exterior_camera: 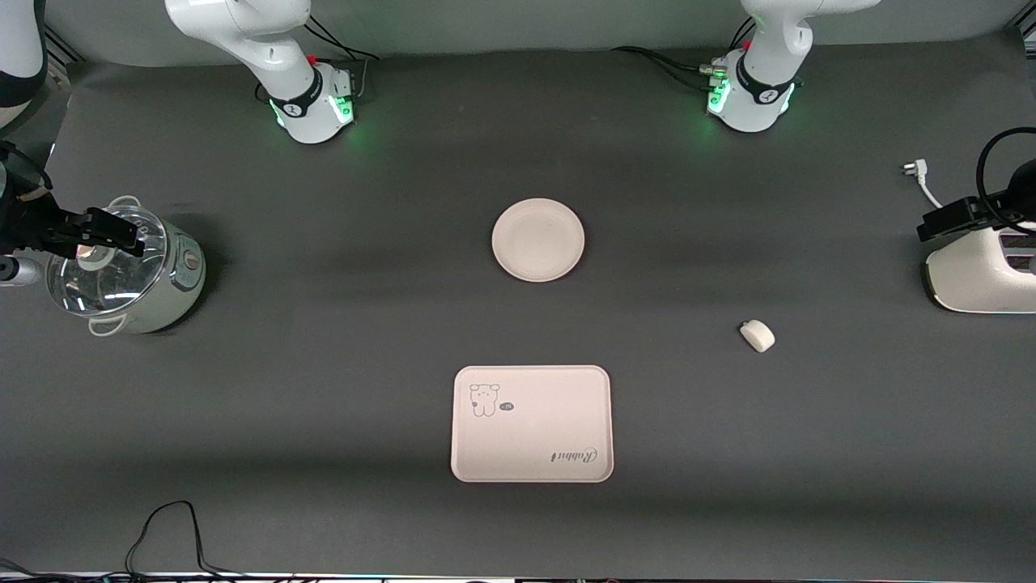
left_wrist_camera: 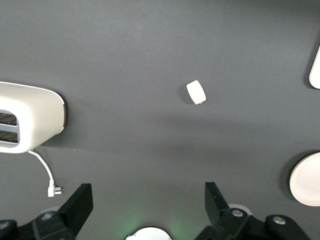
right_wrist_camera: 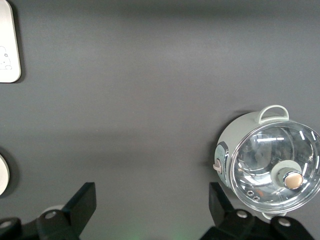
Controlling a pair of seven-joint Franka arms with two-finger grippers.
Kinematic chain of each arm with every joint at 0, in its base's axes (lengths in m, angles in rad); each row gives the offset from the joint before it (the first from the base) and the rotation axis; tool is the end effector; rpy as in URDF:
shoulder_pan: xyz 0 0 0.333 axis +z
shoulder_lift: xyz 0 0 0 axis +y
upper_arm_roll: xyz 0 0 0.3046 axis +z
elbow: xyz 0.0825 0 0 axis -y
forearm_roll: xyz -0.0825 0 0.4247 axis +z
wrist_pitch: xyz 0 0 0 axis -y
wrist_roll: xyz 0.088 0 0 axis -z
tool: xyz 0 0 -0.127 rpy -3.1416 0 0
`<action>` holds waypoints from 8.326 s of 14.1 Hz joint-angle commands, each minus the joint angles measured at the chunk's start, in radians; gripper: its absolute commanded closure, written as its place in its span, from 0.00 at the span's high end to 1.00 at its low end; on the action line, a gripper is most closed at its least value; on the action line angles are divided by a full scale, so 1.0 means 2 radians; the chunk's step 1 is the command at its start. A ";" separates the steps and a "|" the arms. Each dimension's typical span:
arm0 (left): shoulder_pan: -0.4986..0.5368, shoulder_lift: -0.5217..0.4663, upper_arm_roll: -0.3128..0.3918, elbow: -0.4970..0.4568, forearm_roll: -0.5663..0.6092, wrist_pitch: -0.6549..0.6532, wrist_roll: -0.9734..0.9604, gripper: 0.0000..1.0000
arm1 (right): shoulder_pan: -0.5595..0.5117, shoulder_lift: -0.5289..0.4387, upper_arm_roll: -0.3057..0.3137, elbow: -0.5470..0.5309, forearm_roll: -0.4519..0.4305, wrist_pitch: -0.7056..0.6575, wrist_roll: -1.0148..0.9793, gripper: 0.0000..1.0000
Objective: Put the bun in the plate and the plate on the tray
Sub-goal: 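Reach the left gripper down toward the small white bun, then close the left gripper on the bun and lift it, then carry the bun with the left gripper over the white plate, then open the left gripper to drop the bun onto the plate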
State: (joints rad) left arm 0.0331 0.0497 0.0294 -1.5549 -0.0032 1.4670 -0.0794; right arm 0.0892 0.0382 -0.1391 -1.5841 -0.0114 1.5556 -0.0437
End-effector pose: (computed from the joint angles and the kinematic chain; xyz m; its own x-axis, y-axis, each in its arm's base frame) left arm 0.5934 0.0363 0.5634 0.9806 0.1407 -0.1369 0.1407 -0.9900 -0.0091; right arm 0.6010 -0.0302 0.5624 0.9977 -0.0065 -0.0669 -0.0056 -0.9999 0.0138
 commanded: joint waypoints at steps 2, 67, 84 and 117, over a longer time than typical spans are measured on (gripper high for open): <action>-0.005 -0.014 -0.004 -0.016 -0.001 0.005 -0.009 1.00 | 0.001 -0.008 -0.001 -0.006 0.003 0.004 -0.008 1.00; -0.076 0.123 -0.003 0.033 -0.043 -0.004 -0.118 0.31 | 0.001 -0.001 -0.003 -0.008 0.003 0.015 -0.008 1.00; -0.322 0.159 -0.093 0.006 -0.067 0.174 -0.460 0.34 | 0.001 -0.001 -0.004 -0.008 0.003 0.015 -0.008 1.00; -0.113 0.088 -0.089 -0.021 0.010 0.129 -0.297 1.00 | 0.037 -0.010 -0.001 -0.013 0.004 0.011 -0.001 1.00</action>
State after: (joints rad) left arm -0.2494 0.2091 -0.1318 -1.6612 -0.0561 1.7983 -0.7539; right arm 0.1168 0.0423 -0.1371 -1.5983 -0.0096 1.5767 -0.0447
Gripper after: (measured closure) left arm 0.000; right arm 0.000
